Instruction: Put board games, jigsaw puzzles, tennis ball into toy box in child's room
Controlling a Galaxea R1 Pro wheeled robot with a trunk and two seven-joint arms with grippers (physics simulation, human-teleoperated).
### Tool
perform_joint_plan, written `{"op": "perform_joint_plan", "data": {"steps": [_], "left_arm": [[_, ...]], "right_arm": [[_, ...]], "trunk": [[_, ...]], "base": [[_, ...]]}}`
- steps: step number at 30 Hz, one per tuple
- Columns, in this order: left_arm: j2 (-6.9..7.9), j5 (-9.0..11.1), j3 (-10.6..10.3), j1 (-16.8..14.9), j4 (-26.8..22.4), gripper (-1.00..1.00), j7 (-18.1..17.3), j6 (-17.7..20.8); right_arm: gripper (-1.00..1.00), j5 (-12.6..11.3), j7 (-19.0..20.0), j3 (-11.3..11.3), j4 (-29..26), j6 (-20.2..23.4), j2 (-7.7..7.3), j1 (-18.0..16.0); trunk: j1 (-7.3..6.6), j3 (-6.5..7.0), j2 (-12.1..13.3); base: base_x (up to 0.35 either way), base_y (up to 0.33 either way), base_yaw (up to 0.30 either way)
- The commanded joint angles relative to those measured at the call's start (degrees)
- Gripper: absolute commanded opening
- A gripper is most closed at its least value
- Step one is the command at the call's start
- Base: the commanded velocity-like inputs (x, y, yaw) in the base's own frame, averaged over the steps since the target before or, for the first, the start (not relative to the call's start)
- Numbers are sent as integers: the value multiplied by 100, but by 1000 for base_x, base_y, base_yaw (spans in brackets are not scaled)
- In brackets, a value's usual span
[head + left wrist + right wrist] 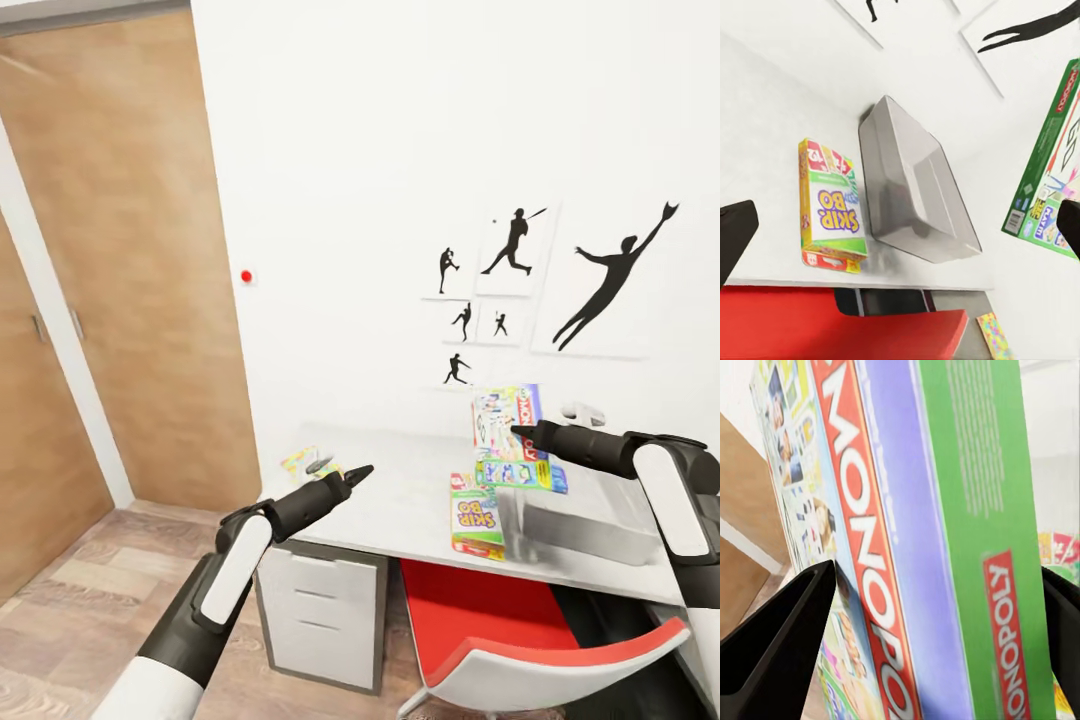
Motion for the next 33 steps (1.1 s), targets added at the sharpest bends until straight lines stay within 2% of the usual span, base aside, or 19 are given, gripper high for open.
{"op": "perform_joint_plan", "data": {"steps": [1,9,22,33], "left_arm": [[-10,14,-13,-14,-2,100,23,33],[-26,-9,-85,-49,-8,100,137,51],[-18,-17,-90,-51,-8,100,156,47],[7,-13,-88,-47,-8,100,154,40]], "right_arm": [[-100,23,61,-12,-1,26,-5,-4],[-100,-13,56,-25,0,26,-18,-3],[-100,-16,52,-24,22,26,-15,-3],[-100,-14,52,-5,77,26,11,-9]], "trunk": [[3,-7,-8],[3,-7,-8],[3,-7,-8],[3,-7,-8]], "base": [[0,0,-282],[13,-73,-197],[108,-255,-27],[204,-253,-3]]}}
